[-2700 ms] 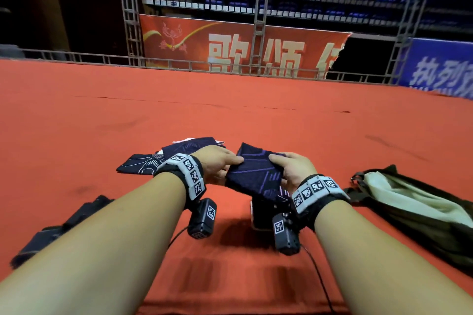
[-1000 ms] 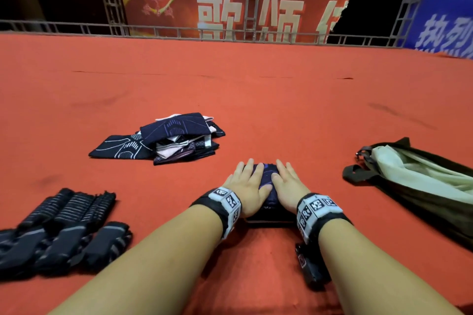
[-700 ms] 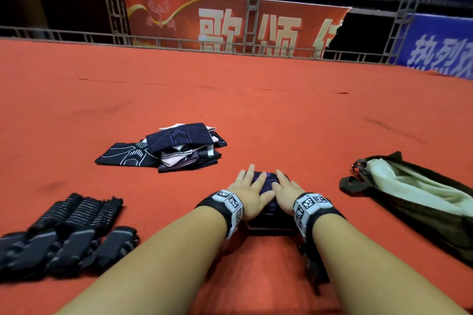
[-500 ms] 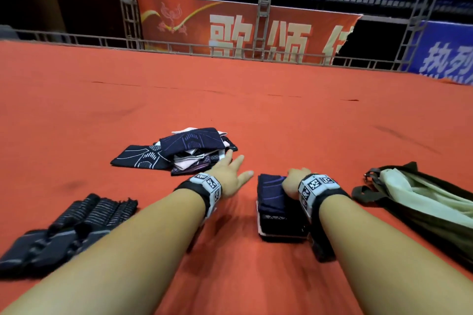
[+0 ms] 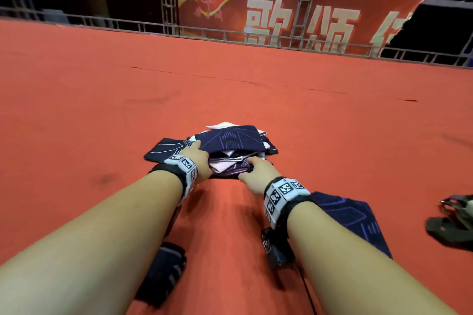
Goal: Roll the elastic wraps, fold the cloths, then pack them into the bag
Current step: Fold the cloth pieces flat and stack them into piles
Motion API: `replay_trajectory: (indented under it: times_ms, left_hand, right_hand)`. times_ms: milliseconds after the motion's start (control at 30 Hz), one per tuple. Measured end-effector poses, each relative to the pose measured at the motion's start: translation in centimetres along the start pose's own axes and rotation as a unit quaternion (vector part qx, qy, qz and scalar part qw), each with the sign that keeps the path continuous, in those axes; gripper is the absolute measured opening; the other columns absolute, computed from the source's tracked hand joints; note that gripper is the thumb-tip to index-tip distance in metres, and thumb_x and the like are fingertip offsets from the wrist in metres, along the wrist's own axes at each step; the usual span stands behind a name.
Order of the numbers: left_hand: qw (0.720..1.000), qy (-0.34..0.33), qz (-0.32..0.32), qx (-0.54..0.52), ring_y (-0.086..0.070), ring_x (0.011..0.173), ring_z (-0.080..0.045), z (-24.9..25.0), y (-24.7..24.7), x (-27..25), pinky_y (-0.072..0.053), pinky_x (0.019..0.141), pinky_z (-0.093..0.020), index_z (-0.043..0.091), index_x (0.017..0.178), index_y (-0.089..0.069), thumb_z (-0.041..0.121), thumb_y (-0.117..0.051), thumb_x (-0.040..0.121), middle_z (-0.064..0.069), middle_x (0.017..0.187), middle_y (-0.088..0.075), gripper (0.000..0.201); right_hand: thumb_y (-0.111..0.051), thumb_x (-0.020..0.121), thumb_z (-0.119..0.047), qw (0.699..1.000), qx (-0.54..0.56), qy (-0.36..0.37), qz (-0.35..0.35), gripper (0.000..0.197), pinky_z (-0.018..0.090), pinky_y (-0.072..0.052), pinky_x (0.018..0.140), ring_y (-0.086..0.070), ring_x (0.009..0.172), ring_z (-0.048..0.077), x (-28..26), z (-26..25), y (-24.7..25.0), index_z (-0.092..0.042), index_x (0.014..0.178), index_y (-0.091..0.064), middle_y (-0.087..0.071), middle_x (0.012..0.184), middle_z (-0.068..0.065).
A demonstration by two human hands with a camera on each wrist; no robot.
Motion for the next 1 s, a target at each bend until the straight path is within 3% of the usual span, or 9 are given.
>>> replay_trajectory:
  times_ms: [100, 200, 333, 500, 567, 667, 800, 900, 1000]
  left_hand:
    - [0.999, 0.011, -0.022, 0.027, -0.039, 0.138, -0.039, -0.7, -2.3, 2.4, -0.038, 0.112, -0.043, 0.019, 0.125, -0.063, 0.030, -0.054, 0.090, -0.017, 0.161, -0.013, 0.038]
    - [0.999, -0.005, -0.038, 0.013, -0.025, 0.149, -0.038, -0.5, -3.7, 3.6, -0.028, 0.119, -0.041, 0.008, 0.141, -0.053, 0.023, -0.053, 0.096, -0.018, 0.166, -0.007, 0.047]
    - [0.998, -0.048, 0.033, -0.028, -0.030, 0.148, -0.030, -0.1, -1.9, 3.3, -0.030, 0.118, -0.038, 0.002, 0.138, -0.049, 0.015, -0.047, 0.092, -0.009, 0.164, -0.022, 0.048]
    - [0.973, -0.087, 0.188, -0.098, -0.038, 0.141, -0.029, 0.3, 5.1, -0.1, -0.027, 0.119, -0.037, 0.017, 0.135, -0.060, 0.009, -0.049, 0.087, -0.001, 0.150, -0.049, 0.049]
    - [0.959, -0.118, 0.212, -0.148, -0.050, 0.129, -0.025, 0.8, 7.8, -2.1, -0.038, 0.110, -0.036, 0.018, 0.128, -0.065, 0.007, -0.052, 0.088, -0.001, 0.139, -0.056, 0.043]
    - [0.942, -0.125, 0.224, -0.215, -0.059, 0.108, -0.022, 1.5, 11.3, -5.4, -0.047, 0.094, -0.032, 0.025, 0.114, -0.069, 0.006, -0.056, 0.087, 0.003, 0.122, -0.060, 0.036]
    - [0.931, -0.128, 0.192, -0.282, -0.057, 0.068, -0.013, 2.5, 13.6, -8.8, -0.042, 0.059, -0.017, 0.031, 0.094, -0.070, -0.001, -0.050, 0.083, 0.009, 0.087, -0.062, 0.040]
    - [0.928, -0.162, 0.140, -0.305, -0.059, 0.062, -0.016, 4.0, 14.4, -11.3, -0.046, 0.052, -0.021, 0.030, 0.095, -0.073, -0.005, -0.046, 0.078, 0.008, 0.088, -0.067, 0.048]
    - [0.924, -0.203, 0.087, -0.313, -0.060, 0.062, -0.013, 5.6, 14.7, -13.5, -0.046, 0.051, -0.021, 0.032, 0.102, -0.072, -0.008, -0.046, 0.079, 0.007, 0.096, -0.070, 0.053]
  right_hand:
    - [-0.060, 0.079, -0.026, 1.000, 0.000, -0.011, -0.015, 0.049, 0.038, -0.052, 0.095, -0.062, 0.109, 0.032, 1.9, 0.7, -2.5, -0.020, 0.127, -0.058, -0.063, 0.125, 0.008]
    - [-0.061, 0.080, -0.025, 1.000, -0.004, -0.012, -0.019, 0.053, 0.033, -0.049, 0.097, -0.059, 0.115, 0.030, 3.0, 1.3, -4.0, -0.019, 0.132, -0.056, -0.059, 0.131, 0.009]
    - [-0.062, 0.084, -0.019, 0.999, 0.023, -0.022, -0.007, 0.047, 0.024, -0.045, 0.087, -0.061, 0.113, 0.028, 3.3, 1.9, -4.2, -0.017, 0.131, -0.058, -0.062, 0.128, 0.008]
    - [-0.065, 0.083, -0.020, 0.999, 0.039, -0.017, 0.028, 0.039, 0.024, -0.043, 0.078, -0.063, 0.101, 0.025, 2.2, 1.2, -2.1, -0.017, 0.122, -0.063, -0.062, 0.127, 0.008]
    - [-0.066, 0.080, -0.020, 0.998, 0.048, -0.004, 0.048, 0.036, 0.024, -0.044, 0.079, -0.063, 0.102, 0.024, 1.0, 0.1, -0.6, -0.020, 0.117, -0.065, -0.061, 0.132, 0.007]
    - [-0.069, 0.079, -0.020, 0.996, 0.061, 0.021, 0.067, 0.052, 0.028, -0.048, 0.093, -0.062, 0.114, 0.024, -1.1, -1.7, 1.9, -0.017, 0.129, -0.061, -0.066, 0.126, 0.006]
    - [-0.071, 0.080, -0.017, 0.992, 0.074, 0.049, 0.089, 0.044, 0.027, -0.046, 0.079, -0.064, 0.101, 0.023, -4.2, -3.4, 5.2, -0.016, 0.123, -0.063, -0.068, 0.107, 0.002]
    - [-0.073, 0.081, -0.018, 0.992, 0.073, 0.056, 0.090, 0.042, 0.031, -0.050, 0.084, -0.063, 0.097, 0.025, -6.8, -4.1, 6.7, -0.018, 0.121, -0.062, -0.063, 0.099, 0.001]
    - [-0.073, 0.078, -0.025, 0.993, 0.082, 0.063, 0.064, 0.047, 0.035, -0.053, 0.093, -0.066, 0.101, 0.021, -8.6, -4.6, 6.8, -0.025, 0.123, -0.062, -0.067, 0.109, -0.002]
Point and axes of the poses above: each hand's wrist, its own x-axis towards the middle knuckle, its own y-axis out of the back of the hand, z = x × y, the point moved 10 cm from there along x, towards the middle knuckle
